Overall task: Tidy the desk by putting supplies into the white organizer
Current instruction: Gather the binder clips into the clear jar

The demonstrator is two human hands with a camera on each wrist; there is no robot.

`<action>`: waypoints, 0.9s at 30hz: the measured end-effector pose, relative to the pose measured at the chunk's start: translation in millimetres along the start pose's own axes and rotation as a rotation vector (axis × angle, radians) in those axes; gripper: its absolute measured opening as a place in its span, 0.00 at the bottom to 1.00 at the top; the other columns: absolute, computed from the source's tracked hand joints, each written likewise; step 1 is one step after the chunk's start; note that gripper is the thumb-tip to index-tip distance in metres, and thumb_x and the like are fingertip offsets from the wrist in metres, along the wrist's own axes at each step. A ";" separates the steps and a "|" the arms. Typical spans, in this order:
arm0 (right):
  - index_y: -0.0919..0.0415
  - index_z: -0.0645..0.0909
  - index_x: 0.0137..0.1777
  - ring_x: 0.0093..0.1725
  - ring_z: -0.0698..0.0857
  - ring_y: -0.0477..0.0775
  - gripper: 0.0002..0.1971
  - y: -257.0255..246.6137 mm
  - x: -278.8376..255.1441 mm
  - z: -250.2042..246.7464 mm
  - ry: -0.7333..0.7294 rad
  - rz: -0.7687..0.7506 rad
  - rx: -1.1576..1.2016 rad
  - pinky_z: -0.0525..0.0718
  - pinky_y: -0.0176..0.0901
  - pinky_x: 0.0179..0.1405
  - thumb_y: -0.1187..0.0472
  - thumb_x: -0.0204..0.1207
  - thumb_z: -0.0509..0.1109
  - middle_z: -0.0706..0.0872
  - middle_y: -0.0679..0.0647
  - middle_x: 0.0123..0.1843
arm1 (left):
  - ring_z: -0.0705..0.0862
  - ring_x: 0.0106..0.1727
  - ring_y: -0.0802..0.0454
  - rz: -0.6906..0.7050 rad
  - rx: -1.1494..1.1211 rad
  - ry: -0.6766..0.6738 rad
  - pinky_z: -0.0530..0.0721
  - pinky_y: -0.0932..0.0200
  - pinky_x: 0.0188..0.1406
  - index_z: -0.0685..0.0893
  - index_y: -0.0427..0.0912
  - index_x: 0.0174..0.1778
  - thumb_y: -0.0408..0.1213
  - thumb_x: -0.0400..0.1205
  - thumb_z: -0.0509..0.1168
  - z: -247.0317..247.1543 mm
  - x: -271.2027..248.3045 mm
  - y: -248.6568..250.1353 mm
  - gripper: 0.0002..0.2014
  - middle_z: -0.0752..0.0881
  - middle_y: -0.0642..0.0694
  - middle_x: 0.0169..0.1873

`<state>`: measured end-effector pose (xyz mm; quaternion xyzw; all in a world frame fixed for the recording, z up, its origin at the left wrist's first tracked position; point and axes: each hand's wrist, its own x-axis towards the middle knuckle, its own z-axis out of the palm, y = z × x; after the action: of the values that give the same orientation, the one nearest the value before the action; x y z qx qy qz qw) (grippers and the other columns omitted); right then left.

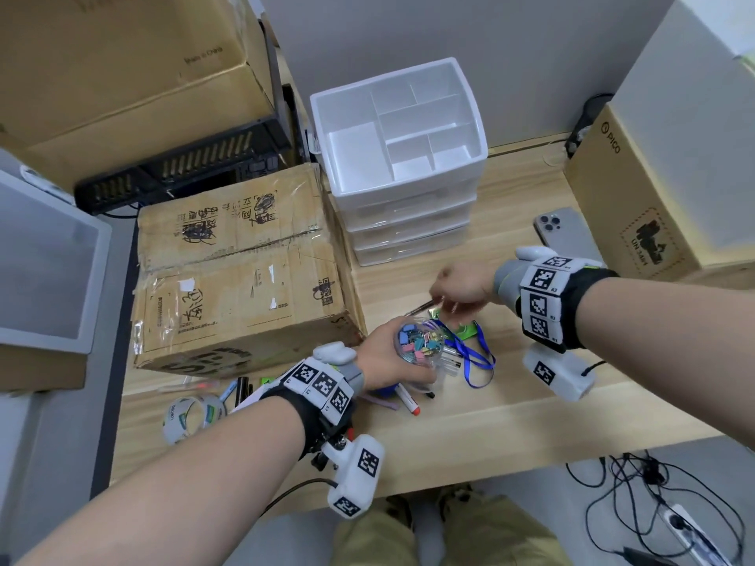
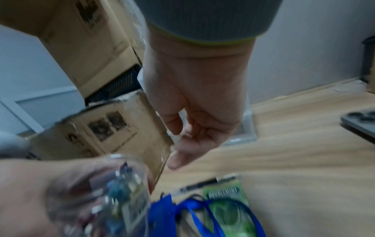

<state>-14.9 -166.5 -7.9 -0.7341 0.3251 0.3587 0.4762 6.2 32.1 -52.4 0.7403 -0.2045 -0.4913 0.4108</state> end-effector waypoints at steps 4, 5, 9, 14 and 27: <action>0.70 0.83 0.62 0.39 0.93 0.61 0.27 21.1 2.4 27.8 -0.199 0.140 0.027 0.91 0.43 0.34 0.46 0.86 0.54 0.92 0.66 0.49 | 0.87 0.45 0.60 0.018 -0.012 0.022 0.86 0.71 0.46 0.80 0.41 0.64 0.22 0.66 0.82 1.7 3.1 1.5 0.32 0.89 0.49 0.49; 0.69 0.85 0.61 0.38 0.93 0.59 0.27 22.2 3.3 31.8 -0.233 0.150 0.043 0.90 0.41 0.34 0.46 0.86 0.55 0.92 0.65 0.49 | 0.87 0.44 0.60 0.021 -0.018 0.032 0.86 0.72 0.45 0.80 0.39 0.65 0.22 0.66 0.82 1.0 4.4 1.4 0.32 0.88 0.49 0.49; 0.62 0.85 0.53 0.30 0.88 0.51 0.22 23.1 12.6 38.9 -0.329 0.241 0.115 0.87 0.35 0.27 0.46 0.84 0.56 0.89 0.57 0.42 | 0.88 0.46 0.58 0.016 -0.087 0.077 0.86 0.68 0.49 0.80 0.41 0.64 0.26 0.63 0.84 -3.4 5.4 -3.1 0.34 0.89 0.48 0.50; 0.70 0.84 0.58 0.42 0.92 0.62 0.24 25.1 19.5 38.7 -0.421 0.239 0.256 0.91 0.54 0.48 0.50 0.86 0.54 0.90 0.65 0.46 | 0.89 0.57 0.49 0.009 -0.072 0.082 0.88 0.57 0.59 0.79 0.40 0.67 0.26 0.64 0.84 -4.5 5.4 -5.9 0.35 0.89 0.42 0.57; 0.58 0.81 0.52 0.42 0.87 0.55 0.12 21.8 19.9 8.9 -0.431 0.148 0.494 0.82 0.45 0.44 0.50 0.79 0.64 0.88 0.58 0.47 | 0.88 0.50 0.56 -0.029 0.020 0.082 0.85 0.71 0.46 0.78 0.42 0.64 0.32 0.65 0.84 -12.3 12.7 1.8 0.33 0.89 0.46 0.54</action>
<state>-24.1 -168.2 -37.3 -0.4782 0.3465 0.4497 0.6701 22.9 27.2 -55.9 0.7669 -0.1817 -0.4642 0.4042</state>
